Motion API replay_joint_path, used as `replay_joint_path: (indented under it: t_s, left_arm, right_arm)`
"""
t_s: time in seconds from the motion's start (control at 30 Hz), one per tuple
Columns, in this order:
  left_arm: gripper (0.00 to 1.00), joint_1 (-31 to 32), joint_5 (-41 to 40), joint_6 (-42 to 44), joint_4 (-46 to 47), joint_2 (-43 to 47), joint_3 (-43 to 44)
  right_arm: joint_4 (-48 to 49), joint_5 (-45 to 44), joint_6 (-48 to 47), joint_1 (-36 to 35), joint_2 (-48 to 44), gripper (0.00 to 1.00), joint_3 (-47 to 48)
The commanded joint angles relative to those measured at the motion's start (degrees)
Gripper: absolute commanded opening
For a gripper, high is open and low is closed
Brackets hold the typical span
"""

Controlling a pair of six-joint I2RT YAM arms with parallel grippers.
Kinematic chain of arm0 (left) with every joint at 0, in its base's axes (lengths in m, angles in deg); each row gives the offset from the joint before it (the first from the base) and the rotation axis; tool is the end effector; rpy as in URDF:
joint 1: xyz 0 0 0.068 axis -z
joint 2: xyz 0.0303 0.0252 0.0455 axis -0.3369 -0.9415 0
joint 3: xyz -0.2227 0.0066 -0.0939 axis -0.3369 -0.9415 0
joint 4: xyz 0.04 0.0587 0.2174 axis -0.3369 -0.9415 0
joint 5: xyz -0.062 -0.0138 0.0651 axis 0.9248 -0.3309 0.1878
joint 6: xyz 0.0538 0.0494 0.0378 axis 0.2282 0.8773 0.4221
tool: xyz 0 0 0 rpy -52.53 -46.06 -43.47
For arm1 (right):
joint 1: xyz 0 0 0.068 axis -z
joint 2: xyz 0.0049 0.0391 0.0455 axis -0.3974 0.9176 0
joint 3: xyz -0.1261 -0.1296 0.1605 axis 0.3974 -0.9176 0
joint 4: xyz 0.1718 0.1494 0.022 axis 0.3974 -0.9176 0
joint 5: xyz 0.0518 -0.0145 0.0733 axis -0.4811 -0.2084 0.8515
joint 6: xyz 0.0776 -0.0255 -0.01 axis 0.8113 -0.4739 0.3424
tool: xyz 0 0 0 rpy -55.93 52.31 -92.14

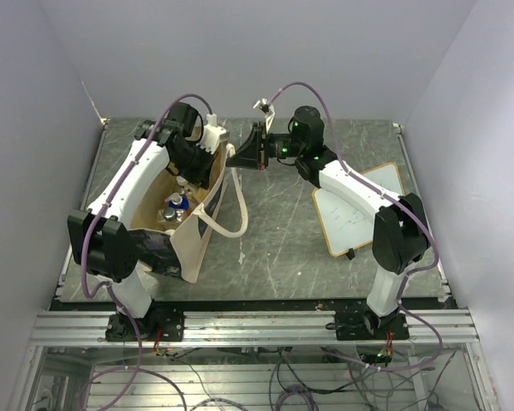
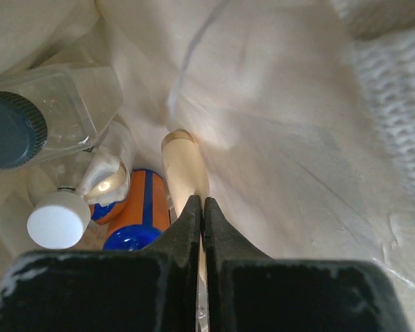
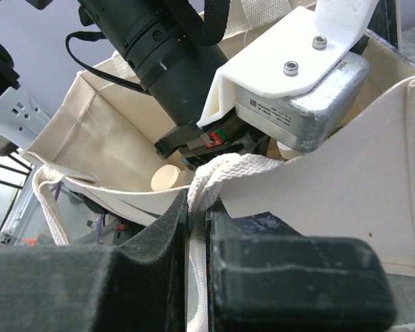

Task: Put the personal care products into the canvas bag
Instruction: Place the care product in the canvas bag.

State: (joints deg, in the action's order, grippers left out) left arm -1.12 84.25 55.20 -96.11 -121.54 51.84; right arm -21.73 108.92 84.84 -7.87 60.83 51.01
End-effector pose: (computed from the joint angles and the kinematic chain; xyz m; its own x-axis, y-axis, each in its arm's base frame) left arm 0.2964 -0.1250 0.2737 -0.7220 0.4924 -0.4861 0.6371 0.7472 -0.1894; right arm 0.3152 0.2639 0.3225 -0.4564 -0.0072 -0.8897 -0.8896 -0.0154 0.4565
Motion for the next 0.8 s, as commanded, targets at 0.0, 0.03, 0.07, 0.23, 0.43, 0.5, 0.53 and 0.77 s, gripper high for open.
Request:
replay_joint_path:
  t_s: [0.0,0.03,0.07,0.23,0.43,0.5,0.53,0.77]
  left_arm:
    - [0.07,-0.29,3.25,-0.02,5.11,-0.23,-1.54]
    - [0.07,-0.29,3.44,0.08,5.58,-0.35,-1.89]
    - [0.07,-0.29,3.51,0.11,5.93,-0.49,-2.17]
    - [0.08,-0.29,3.98,0.91,8.21,-0.19,-4.35]
    - [0.23,-0.29,5.59,1.47,12.73,3.43,-8.62]
    - [0.3,-0.29,5.52,1.23,14.87,5.0,-10.28]
    - [0.33,-0.29,5.33,1.11,15.95,5.7,-10.95]
    - [0.5,-0.29,4.72,0.39,19.52,9.22,-12.68]
  right_arm:
    - [7.54,2.77,2.48,0.35,-0.66,0.0,4.13]
    - [7.52,2.85,2.42,0.27,-0.52,0.0,4.02]
    - [7.36,2.94,2.21,0.29,-0.43,0.0,3.85]
    - [5.41,2.79,-0.85,0.42,-0.1,0.0,2.71]
    - [2.77,1.79,-5.24,2.13,-0.25,0.0,0.94]
    - [2.52,1.7,-6.03,2.78,-0.22,0.0,0.25]
    - [2.07,1.77,-6.68,2.76,-0.22,0.0,0.04]
    - [-0.79,2.34,-10.33,2.81,-0.31,0.0,-1.01]
